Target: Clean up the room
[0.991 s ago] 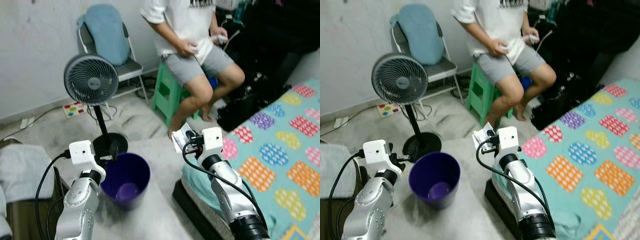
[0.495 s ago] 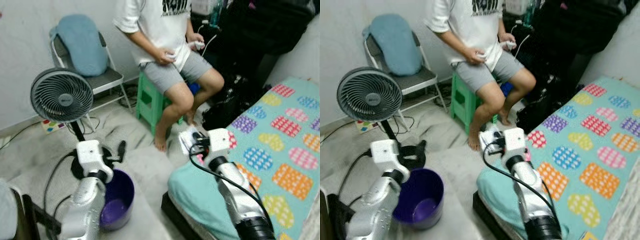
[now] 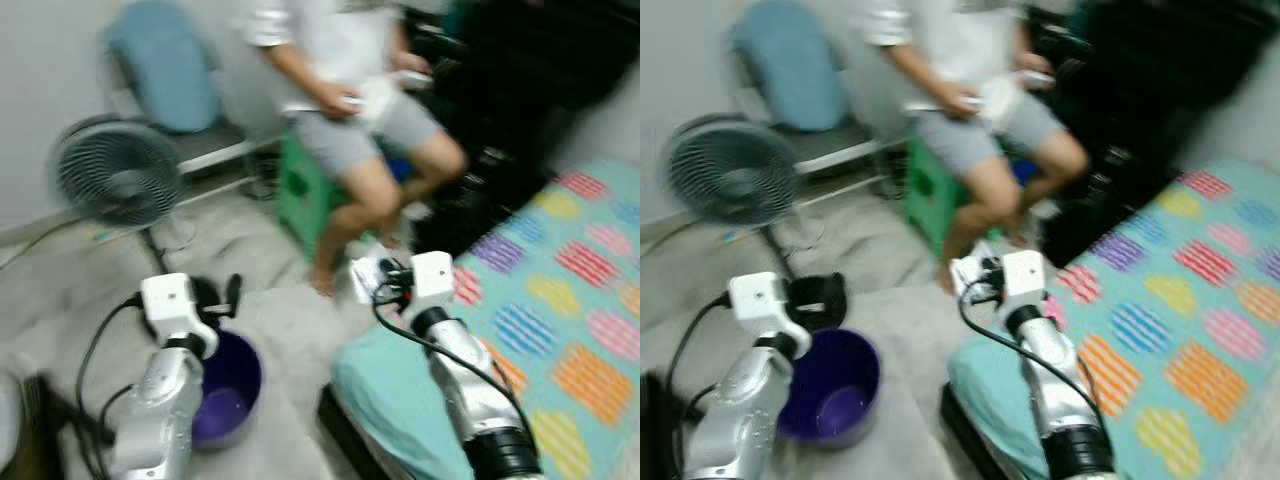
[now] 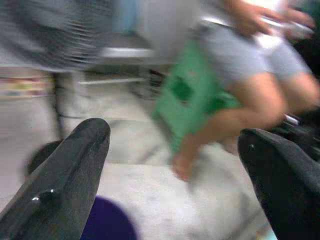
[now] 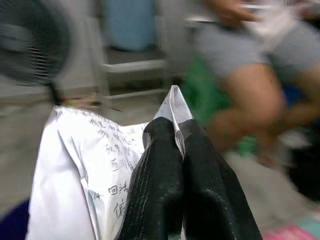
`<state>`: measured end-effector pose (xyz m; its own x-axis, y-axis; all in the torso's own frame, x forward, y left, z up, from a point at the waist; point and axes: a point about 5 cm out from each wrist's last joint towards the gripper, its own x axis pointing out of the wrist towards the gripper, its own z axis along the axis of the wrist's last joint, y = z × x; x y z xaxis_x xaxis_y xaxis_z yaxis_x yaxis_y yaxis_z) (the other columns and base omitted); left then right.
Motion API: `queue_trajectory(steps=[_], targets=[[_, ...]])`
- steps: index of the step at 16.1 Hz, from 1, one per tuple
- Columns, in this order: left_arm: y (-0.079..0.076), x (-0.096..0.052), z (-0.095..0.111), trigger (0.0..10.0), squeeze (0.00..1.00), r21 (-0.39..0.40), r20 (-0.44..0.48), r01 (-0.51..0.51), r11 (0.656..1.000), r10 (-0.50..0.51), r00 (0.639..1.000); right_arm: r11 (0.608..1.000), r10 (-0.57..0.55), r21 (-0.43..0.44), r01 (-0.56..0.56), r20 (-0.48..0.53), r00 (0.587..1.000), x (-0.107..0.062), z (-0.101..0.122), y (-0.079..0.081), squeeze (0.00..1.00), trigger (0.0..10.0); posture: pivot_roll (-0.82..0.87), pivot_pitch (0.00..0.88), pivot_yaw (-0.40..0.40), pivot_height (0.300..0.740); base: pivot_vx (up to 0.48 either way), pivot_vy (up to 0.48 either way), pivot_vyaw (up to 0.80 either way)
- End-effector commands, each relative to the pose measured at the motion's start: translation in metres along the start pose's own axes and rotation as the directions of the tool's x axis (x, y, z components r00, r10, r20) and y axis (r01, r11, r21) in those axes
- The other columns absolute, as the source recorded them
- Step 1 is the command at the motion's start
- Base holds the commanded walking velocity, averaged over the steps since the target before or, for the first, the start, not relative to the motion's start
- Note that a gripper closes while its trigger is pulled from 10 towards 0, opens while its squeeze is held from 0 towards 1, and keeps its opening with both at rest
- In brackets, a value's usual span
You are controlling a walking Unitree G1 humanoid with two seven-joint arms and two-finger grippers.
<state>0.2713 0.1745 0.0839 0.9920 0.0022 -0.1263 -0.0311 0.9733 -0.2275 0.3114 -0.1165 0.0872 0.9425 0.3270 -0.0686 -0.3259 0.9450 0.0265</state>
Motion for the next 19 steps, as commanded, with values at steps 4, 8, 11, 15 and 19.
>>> queue_trajectory(steps=[4, 8, 11, 15, 19], targets=[[0.0026, -0.0012, -0.0019, 10.0, 0.00, -0.003, -0.014, -0.010, 1.000, 0.010, 1.000, 1.000, 0.017, -0.004, -0.016, 0.009, 1.000, 0.0016, 0.0027, 0.0033, 0.00, 10.0, -0.08, 0.032, -0.027, 0.740, 0.000, 0.000, 0.78], [0.0016, -0.0011, -0.0021, 10.0, 0.00, -0.008, -0.016, -0.010, 1.000, 0.010, 1.000, 1.000, 0.022, -0.005, -0.022, 0.007, 1.000, 0.0018, 0.0027, 0.0031, 0.00, 10.0, -0.08, 0.036, -0.033, 0.740, 0.000, 0.000, 0.78], [0.0005, -0.0008, -0.0017, 10.0, 0.00, -0.018, -0.008, -0.002, 1.000, 0.002, 1.000, 1.000, 0.022, -0.009, -0.022, 0.004, 1.000, 0.0022, 0.0022, 0.0028, 0.00, 10.0, -0.08, 0.036, -0.035, 0.740, 0.000, 0.000, 0.78], [-0.0008, -0.0001, -0.0016, 10.0, 0.00, -0.024, -0.008, 0.008, 1.000, -0.008, 1.000, 1.000, 0.019, -0.007, -0.019, 0.002, 1.000, 0.0028, 0.0024, 0.0018, 0.00, 10.0, -0.08, 0.030, -0.038, 0.740, 0.000, 0.000, 0.50], [-0.0021, 0.0005, -0.0007, 10.0, 0.00, -0.035, 0.002, 0.026, 0.999, -0.025, 1.000, 1.000, 0.017, -0.008, -0.017, -0.006, 1.000, 0.0042, 0.0015, 0.0017, 0.00, 10.0, -0.08, 0.020, -0.038, 0.740, 0.000, 0.000, 0.00]])
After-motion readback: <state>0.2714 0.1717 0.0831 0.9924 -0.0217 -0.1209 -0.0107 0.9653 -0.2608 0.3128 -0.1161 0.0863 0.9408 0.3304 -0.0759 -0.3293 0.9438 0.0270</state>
